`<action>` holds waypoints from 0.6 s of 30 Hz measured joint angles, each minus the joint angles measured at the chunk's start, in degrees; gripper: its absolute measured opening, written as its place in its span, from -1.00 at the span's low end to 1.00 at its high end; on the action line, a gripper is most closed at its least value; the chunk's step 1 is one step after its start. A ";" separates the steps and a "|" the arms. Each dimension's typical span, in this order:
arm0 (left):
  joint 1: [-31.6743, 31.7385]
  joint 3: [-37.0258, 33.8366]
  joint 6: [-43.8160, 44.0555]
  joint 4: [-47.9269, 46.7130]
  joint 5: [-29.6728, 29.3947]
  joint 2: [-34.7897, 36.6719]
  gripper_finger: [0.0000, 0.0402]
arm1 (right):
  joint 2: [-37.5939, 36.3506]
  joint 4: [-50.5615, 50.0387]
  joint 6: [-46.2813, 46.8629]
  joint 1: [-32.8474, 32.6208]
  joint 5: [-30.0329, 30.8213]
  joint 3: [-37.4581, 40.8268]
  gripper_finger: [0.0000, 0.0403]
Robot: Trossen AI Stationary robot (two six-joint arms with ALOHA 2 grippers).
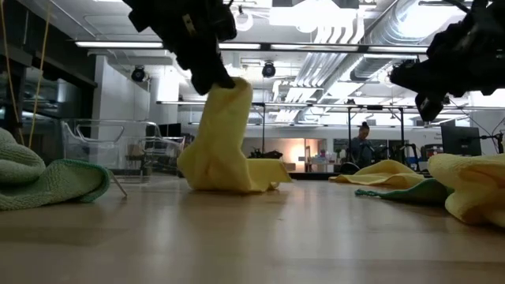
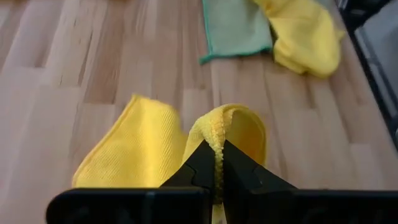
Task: Fold microfiber towels
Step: Fold the top left yellow towel
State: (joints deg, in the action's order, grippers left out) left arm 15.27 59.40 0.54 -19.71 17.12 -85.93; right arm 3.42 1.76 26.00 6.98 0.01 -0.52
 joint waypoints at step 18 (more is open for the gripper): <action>4.93 11.91 18.68 12.32 1.85 -0.88 -1.00 | -0.02 11.19 33.12 0.00 24.30 -0.04 -1.00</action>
State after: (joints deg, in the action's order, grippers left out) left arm 20.19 71.30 19.22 -7.39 18.98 -86.80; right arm 3.40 12.95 59.12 6.98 24.31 -0.57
